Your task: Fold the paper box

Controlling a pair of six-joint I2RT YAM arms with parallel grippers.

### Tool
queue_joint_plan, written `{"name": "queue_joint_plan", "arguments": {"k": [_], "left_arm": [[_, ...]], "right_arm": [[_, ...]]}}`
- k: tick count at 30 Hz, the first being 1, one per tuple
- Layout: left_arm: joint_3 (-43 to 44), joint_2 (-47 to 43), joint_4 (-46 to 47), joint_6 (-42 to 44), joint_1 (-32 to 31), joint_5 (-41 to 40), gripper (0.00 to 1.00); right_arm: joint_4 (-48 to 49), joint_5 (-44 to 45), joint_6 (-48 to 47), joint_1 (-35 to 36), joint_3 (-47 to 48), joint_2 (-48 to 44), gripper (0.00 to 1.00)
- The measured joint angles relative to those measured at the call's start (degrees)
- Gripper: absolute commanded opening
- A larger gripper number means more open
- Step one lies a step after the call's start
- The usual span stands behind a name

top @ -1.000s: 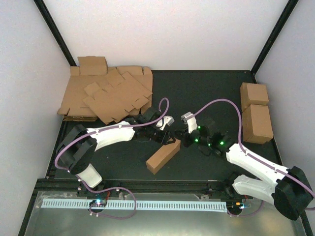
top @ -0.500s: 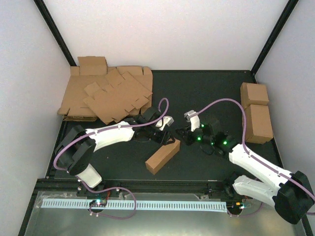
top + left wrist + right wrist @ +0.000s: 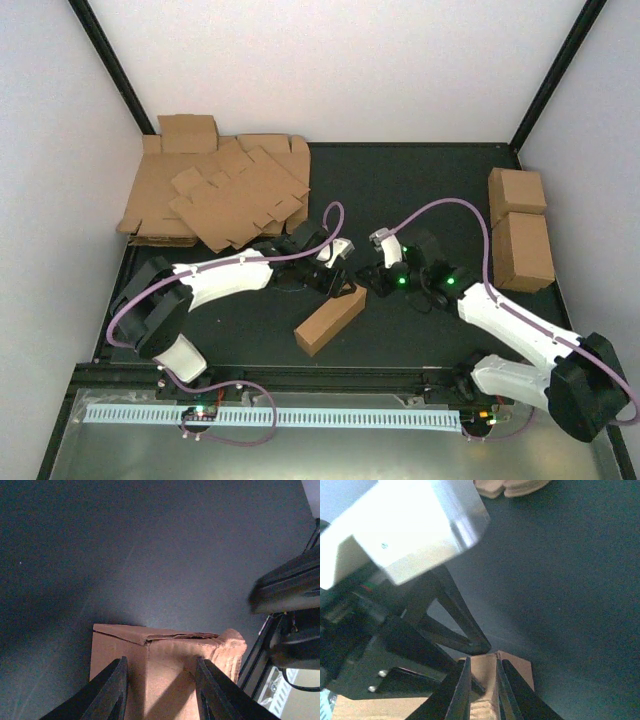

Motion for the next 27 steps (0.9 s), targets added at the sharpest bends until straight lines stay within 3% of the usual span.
{"name": "queue_joint_plan", "arguments": {"k": [27], "left_arm": [[-1.27,-1.31,1.18,-1.42,-2.80,-4.07,0.38]], "right_arm": [[-2.49,-3.15,3.93,-0.15,-1.66,3.23,0.20]]}}
